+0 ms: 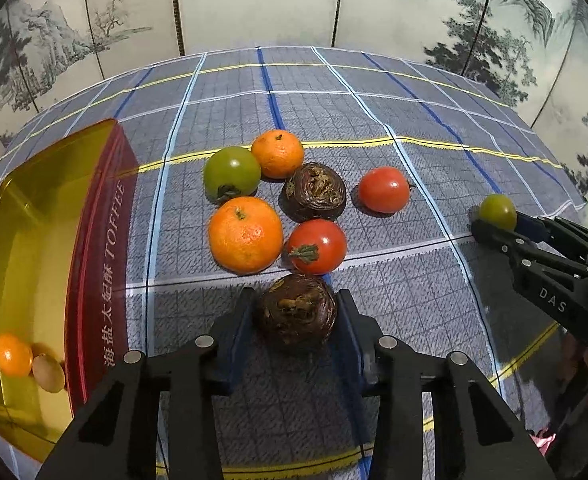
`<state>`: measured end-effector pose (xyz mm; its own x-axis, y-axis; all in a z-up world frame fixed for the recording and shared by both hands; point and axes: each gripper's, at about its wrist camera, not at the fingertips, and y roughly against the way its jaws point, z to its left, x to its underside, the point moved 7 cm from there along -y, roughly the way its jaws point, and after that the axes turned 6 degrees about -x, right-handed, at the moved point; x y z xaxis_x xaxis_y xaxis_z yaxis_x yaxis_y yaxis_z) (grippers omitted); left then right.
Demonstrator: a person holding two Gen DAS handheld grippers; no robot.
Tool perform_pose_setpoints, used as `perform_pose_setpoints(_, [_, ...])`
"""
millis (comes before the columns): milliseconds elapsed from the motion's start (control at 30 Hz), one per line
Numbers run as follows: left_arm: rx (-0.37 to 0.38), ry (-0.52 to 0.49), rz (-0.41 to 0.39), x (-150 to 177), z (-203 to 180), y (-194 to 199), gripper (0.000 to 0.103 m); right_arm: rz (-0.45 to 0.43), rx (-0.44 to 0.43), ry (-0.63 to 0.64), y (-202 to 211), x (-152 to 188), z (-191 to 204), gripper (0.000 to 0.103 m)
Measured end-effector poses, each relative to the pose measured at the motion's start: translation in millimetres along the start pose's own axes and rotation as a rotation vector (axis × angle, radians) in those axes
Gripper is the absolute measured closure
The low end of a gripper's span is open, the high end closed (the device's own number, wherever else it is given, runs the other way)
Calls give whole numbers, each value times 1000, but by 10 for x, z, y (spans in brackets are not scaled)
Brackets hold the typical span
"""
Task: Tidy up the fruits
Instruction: 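Grasp and lift the brown wrinkled fruit with the left gripper while the right holds the green tomato, then carry the brown wrinkled fruit into the gold tin and open the left gripper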
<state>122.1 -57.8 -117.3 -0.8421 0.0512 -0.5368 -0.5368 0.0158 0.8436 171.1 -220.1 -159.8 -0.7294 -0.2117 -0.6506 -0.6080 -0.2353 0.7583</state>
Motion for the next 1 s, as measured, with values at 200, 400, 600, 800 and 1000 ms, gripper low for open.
perform_pose_setpoints(200, [0,7,1,59,27,50,62,0,0,0,1,3,0,68])
perform_pose_setpoints(400, [3,4,-13,75,63,157,62,0,0,1,1,4,1,68])
perform_pose_setpoints(600, [16,18,-34,74,147,337,62,0,0,1,0,2,0,68])
perform_pose_setpoints(800, [15,32,-69,13,258,522,62,0,0,1,0,6,2,68])
perform_pose_setpoints(1000, [-11,67,-108,-87,510,662,62,0,0,2,-1,4,1,68])
